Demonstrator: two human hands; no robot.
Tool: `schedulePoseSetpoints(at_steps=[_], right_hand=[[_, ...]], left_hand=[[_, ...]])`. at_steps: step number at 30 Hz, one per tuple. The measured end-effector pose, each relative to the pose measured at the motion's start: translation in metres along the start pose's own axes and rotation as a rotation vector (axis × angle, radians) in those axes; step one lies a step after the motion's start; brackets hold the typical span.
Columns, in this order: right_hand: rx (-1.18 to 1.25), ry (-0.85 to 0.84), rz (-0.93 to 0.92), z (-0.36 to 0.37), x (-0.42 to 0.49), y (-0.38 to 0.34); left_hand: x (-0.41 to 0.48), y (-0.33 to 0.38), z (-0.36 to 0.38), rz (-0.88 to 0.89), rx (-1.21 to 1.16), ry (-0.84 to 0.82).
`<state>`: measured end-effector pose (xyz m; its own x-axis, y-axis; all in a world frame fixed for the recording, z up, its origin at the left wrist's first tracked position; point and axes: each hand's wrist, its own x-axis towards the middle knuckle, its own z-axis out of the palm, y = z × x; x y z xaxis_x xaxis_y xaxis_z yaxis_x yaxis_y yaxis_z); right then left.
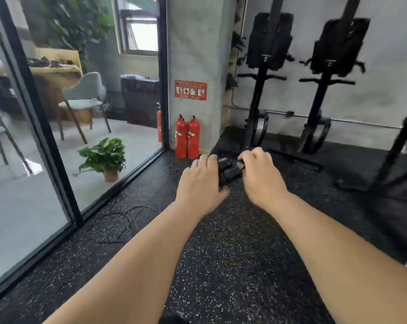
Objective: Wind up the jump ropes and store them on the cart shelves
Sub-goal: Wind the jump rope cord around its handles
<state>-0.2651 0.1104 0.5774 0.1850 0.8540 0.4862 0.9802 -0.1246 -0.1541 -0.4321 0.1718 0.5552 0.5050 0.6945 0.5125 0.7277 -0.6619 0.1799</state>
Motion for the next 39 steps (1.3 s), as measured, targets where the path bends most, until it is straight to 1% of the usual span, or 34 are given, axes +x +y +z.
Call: schedulePoseSetpoints(at_steps=[4,7,11,14,19,21,25,32,36,38,39], right_hand=[[-0.072,0.075,0.045,-0.080,-0.033,0.043],[-0.125,0.116,0.075,-0.130,-0.057,0.071],[-0.168,0.140,0.124,-0.167,-0.090,0.103],[-0.145,0.148,0.171,-0.173,-0.113,0.125],[-0.042,0.133,0.261,-0.146,-0.144,0.161],[-0.011,0.097,0.311,-0.124,-0.156,0.172],[0.044,-0.021,0.384,-0.078,-0.179,0.191],[0.177,-0.243,0.404,-0.011,-0.204,0.212],[0.177,-0.448,0.384,0.014,-0.223,0.229],[0.183,-0.494,0.373,0.017,-0.220,0.241],[0.229,-0.487,0.373,0.015,-0.215,0.247]], left_hand=[[0.008,0.089,-0.026,0.058,-0.129,0.067],[0.006,0.146,-0.044,0.093,-0.174,0.074],[0.000,0.204,-0.054,0.132,-0.203,0.042],[-0.009,0.236,-0.046,0.134,-0.228,-0.006],[-0.020,0.259,-0.009,0.138,-0.238,-0.073],[-0.027,0.262,0.012,0.133,-0.212,-0.108],[-0.041,0.253,0.060,0.139,-0.157,-0.171],[-0.062,0.229,0.133,0.113,-0.136,-0.376],[-0.070,0.213,0.163,0.142,-0.097,-0.501],[-0.063,0.209,0.171,0.182,-0.074,-0.508],[-0.058,0.208,0.173,0.171,-0.092,-0.499]])
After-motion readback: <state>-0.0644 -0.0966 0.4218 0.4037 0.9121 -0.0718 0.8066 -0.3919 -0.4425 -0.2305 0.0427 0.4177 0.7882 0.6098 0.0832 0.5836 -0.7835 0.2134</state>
